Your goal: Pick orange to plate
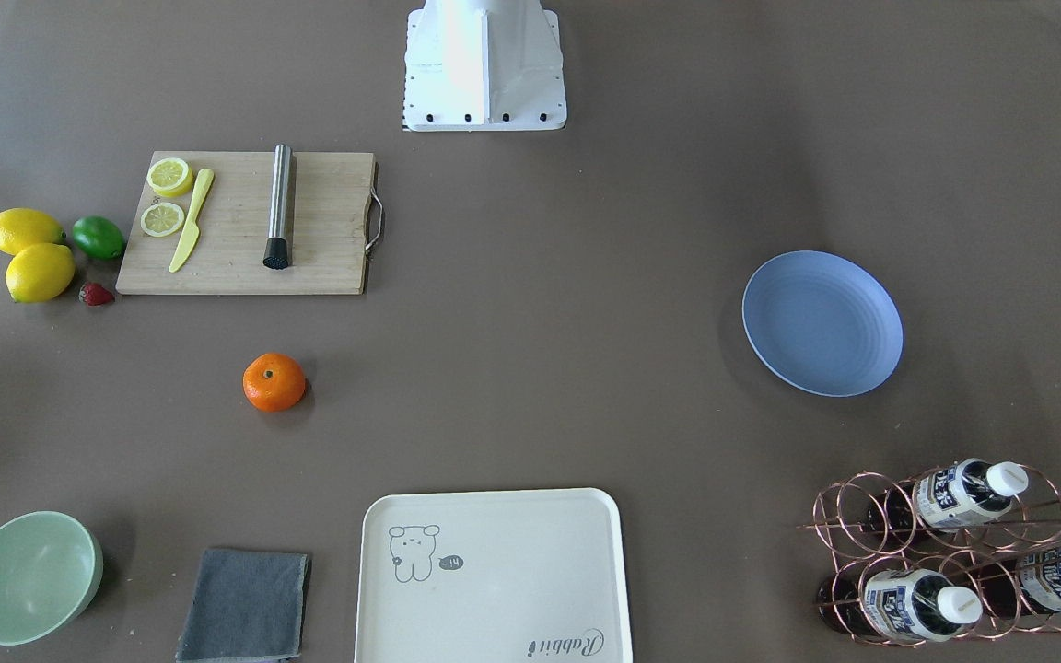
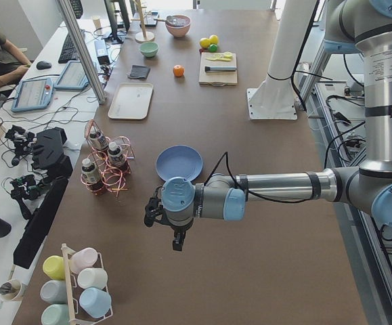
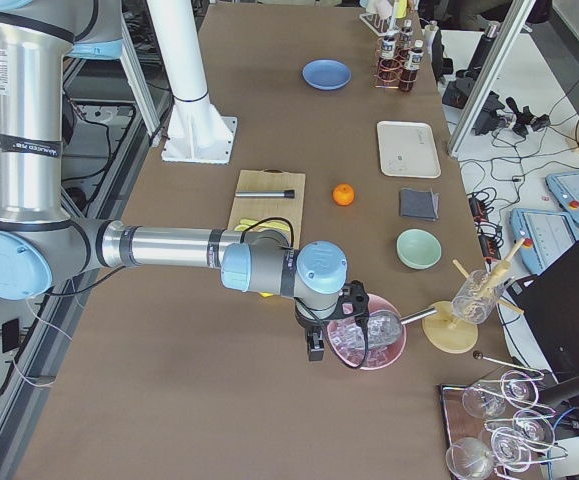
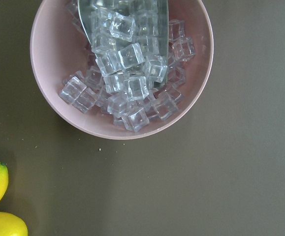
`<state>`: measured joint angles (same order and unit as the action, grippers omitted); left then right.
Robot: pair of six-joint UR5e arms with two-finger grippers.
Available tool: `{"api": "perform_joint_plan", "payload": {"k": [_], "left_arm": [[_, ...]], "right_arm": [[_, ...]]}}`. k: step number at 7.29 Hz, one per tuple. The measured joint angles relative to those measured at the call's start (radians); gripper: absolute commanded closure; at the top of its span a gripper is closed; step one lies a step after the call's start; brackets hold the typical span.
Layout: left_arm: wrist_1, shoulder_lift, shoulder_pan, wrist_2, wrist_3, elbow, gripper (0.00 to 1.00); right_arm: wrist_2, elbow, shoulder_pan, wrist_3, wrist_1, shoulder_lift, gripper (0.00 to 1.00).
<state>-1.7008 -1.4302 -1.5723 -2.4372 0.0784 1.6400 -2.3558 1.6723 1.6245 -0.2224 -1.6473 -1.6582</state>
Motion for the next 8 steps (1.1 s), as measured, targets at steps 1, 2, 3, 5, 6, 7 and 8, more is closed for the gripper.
{"api": "perform_joint_plan", "payload": {"k": [1,2,3,5,6,7,8], "left_arm": [[0.0,0.0,0.0,-0.002,0.0,-0.001,0.02],[0.0,0.0,0.001,-0.003,0.0,-0.002,0.02],[0.0,0.001,0.001,-0.004,0.0,-0.001,0.02],[-0.021,0.0,0.002,-0.006,-0.011,0.005,0.02],[-0.063,-0.001,0.006,-0.009,-0.052,0.008,0.02],[-0.129,0.0,0.022,-0.017,-0.127,0.009,0.02],[-0.214,0.002,0.06,-0.024,-0.221,0.007,0.02]], "right_arm": [[0.001,0.0,0.0,0.0,0.002,-0.001,0.0],[0.001,0.001,0.0,0.0,0.004,-0.003,0.0],[0.001,0.0,0.0,0.001,0.005,-0.006,0.0],[-0.007,-0.004,0.0,0.008,0.006,-0.009,0.0],[-0.011,-0.006,0.0,0.012,0.006,-0.01,0.0],[-0.015,-0.005,0.0,0.014,0.006,-0.011,0.0],[-0.023,-0.004,-0.001,0.018,0.006,-0.012,0.0]]}}
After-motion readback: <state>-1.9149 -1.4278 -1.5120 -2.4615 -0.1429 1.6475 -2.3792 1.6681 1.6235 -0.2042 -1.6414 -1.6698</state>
